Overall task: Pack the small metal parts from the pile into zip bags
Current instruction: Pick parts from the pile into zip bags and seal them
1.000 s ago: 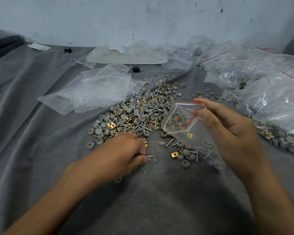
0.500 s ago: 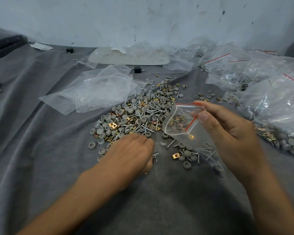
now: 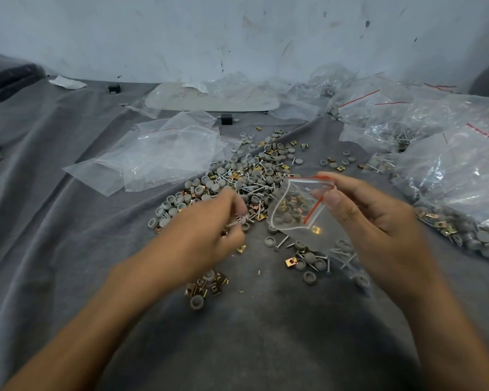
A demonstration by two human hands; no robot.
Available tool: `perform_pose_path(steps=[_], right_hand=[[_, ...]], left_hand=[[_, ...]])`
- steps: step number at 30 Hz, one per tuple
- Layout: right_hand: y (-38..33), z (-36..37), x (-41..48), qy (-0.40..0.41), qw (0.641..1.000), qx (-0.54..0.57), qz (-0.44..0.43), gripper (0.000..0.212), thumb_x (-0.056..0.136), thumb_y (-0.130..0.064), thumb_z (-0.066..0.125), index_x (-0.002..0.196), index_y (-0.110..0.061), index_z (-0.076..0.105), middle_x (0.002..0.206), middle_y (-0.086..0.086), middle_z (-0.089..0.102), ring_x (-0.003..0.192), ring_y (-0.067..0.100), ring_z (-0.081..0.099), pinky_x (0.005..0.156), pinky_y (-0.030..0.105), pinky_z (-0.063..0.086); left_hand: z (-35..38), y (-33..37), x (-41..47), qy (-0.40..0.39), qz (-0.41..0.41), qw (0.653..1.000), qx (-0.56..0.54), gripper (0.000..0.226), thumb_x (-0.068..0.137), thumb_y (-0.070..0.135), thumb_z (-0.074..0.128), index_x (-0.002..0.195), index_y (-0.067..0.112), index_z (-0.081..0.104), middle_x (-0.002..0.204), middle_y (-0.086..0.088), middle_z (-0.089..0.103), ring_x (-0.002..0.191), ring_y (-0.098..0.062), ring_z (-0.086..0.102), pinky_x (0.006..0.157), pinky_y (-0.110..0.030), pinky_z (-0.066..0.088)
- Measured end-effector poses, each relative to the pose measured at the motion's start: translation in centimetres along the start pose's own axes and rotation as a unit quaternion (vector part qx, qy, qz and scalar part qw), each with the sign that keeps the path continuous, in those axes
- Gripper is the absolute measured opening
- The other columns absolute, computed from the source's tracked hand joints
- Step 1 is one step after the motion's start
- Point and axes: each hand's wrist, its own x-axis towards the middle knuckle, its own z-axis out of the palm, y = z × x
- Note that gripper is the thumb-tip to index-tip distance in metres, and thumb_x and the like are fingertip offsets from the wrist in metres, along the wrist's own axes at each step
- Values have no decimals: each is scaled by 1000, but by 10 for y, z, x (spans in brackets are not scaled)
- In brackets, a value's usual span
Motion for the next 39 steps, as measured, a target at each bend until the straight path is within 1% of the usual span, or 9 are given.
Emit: perform_pose_path(steps=[4, 7, 10, 14, 16, 21, 25, 34, 39], right_hand=[[-1, 3, 0, -8, 1000, -8, 0, 30, 94, -38, 60, 121, -31, 71, 105, -16, 77, 97, 1, 71, 80, 10, 50], [-1, 5, -2, -17, 1000, -10, 3, 29, 94, -39, 60, 120, -35, 71, 105, -16, 76, 97, 2, 71, 77, 10, 50], [-1, 8, -2, -26, 1000, -11, 1, 28, 94, -39, 60, 120, -35, 71, 105, -14, 76, 97, 2, 71, 76, 8, 50], [0, 8, -2, -31, 999, -17, -2, 30, 94, -38, 60, 122, -33, 71, 106, -16, 76, 99, 5, 70, 81, 10, 49], [-1, 6, -2, -30, 999, -19, -3, 29, 94, -38, 60, 121, -34, 71, 106, -17, 76, 99, 4, 70, 81, 9, 48], [-2, 6, -2, -28, 1000, 0, -4, 28, 95, -34, 60, 121, -29, 71, 105, -15, 76, 98, -1, 70, 78, 6, 48], [-2, 6, -2, -31, 999, 4, -4, 29, 96, -32, 60, 122, -28, 71, 106, -16, 76, 100, -1, 70, 78, 6, 48], [-1, 5, -2, -33, 999, 10, -9, 29, 96, -30, 60, 123, -26, 71, 106, -14, 77, 99, 2, 71, 79, 8, 49], [0, 4, 0, -30, 1000, 0, -10, 29, 96, -35, 60, 122, -29, 71, 107, -16, 76, 100, 1, 71, 80, 11, 51]], left_hand=[[-20, 6, 9, 65, -11, 971, -228, 16, 83, 40, 62, 98, 37, 55, 80, 15, 59, 64, -10, 49, 59, -35, 45], [-17, 19, 12, 61, 11, 950, -305, 18, 82, 38, 64, 98, 33, 58, 79, 13, 60, 67, -12, 48, 60, -30, 43], [-4, 31, 13, 40, 20, 947, -317, 12, 84, 33, 64, 95, 35, 59, 81, 12, 63, 66, -11, 49, 59, -35, 44], [4, 37, 14, 28, 9, 950, -310, 14, 90, 27, 67, 102, 31, 60, 88, 7, 67, 77, -33, 57, 71, -54, 50], [2, 35, 15, 29, 10, 952, -305, 13, 94, 23, 67, 103, 30, 62, 91, 7, 69, 83, -32, 61, 72, -50, 53], [3, 31, 15, 39, 17, 955, -294, 9, 96, 23, 66, 98, 32, 64, 87, 11, 69, 73, -7, 60, 65, -26, 48], [6, 32, 16, 34, 17, 954, -299, 8, 90, 32, 65, 98, 34, 64, 91, 10, 70, 79, -14, 63, 69, -30, 49], [6, 32, 14, 30, 42, 956, -290, 6, 93, 34, 63, 99, 36, 62, 91, 12, 69, 75, -4, 61, 66, -25, 45], [0, 37, 13, 22, 57, 947, -315, 2, 93, 34, 64, 94, 33, 63, 102, -2, 71, 75, -5, 57, 66, -26, 47]])
